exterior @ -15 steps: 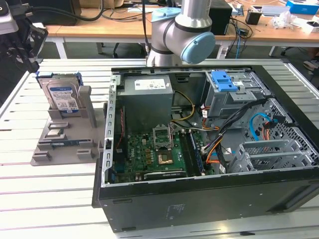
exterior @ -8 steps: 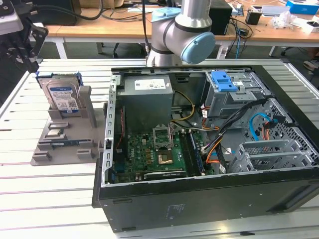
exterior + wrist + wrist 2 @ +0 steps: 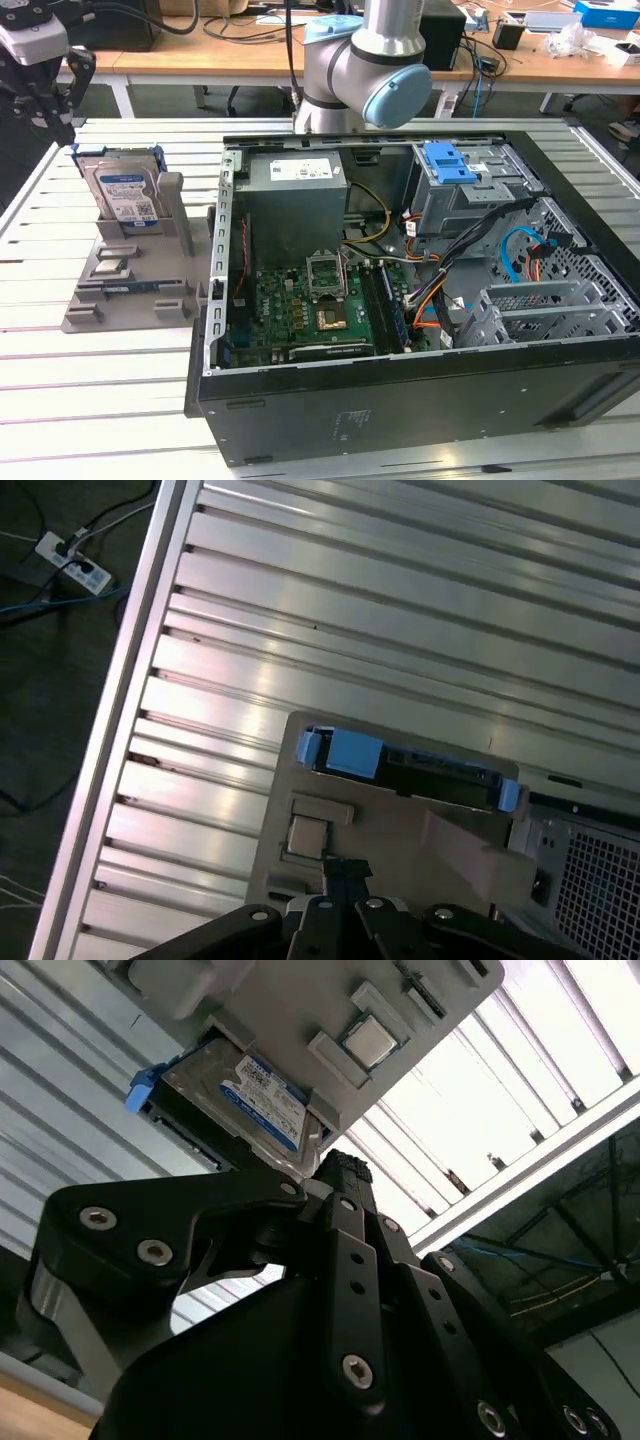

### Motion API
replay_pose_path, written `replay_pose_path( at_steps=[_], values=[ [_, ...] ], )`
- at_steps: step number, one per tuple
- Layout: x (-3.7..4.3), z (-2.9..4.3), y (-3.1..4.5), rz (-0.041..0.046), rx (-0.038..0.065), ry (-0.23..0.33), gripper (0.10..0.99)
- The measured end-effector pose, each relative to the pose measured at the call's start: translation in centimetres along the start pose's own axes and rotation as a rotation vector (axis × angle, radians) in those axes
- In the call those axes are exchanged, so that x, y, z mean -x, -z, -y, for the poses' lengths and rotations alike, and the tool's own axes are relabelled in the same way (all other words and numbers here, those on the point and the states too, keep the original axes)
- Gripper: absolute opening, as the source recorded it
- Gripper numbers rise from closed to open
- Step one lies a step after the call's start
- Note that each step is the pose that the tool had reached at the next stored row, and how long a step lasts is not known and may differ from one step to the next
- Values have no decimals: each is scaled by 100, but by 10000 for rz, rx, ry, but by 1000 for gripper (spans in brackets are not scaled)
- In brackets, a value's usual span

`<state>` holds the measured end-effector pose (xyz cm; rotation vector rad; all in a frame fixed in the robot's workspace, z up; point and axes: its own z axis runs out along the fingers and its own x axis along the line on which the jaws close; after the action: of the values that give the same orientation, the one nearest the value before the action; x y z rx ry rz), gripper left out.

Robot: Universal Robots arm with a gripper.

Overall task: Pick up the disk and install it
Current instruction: 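Pick up the disk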

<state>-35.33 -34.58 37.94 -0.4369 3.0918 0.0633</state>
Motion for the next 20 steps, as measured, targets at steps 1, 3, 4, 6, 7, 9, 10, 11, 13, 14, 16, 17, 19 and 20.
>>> replay_pose_path(
  at_steps=[1,3,4,6,7,9,10,11,13,14,16,17,19,20],
  values=[
    [0,0,0,-6,3,148,106],
    [0,0,0,-18,11,468,106],
    [0,0,0,-26,17,699,106],
    [0,0,0,-49,31,1307,106],
    [0,0,0,-58,36,1530,106],
    [0,0,0,-84,53,2214,106],
    [0,0,0,-96,61,2553,106],
    [0,0,0,-102,65,2726,106],
    [0,0,0,-116,73,3069,106],
    [0,0,0,-122,77,3228,106],
    [0,0,0,-134,85,3558,106],
    [0,0,0,-143,90,3778,106],
    [0,0,0,-155,98,4122,106],
    [0,0,0,-162,103,4294,106]
  ],
)
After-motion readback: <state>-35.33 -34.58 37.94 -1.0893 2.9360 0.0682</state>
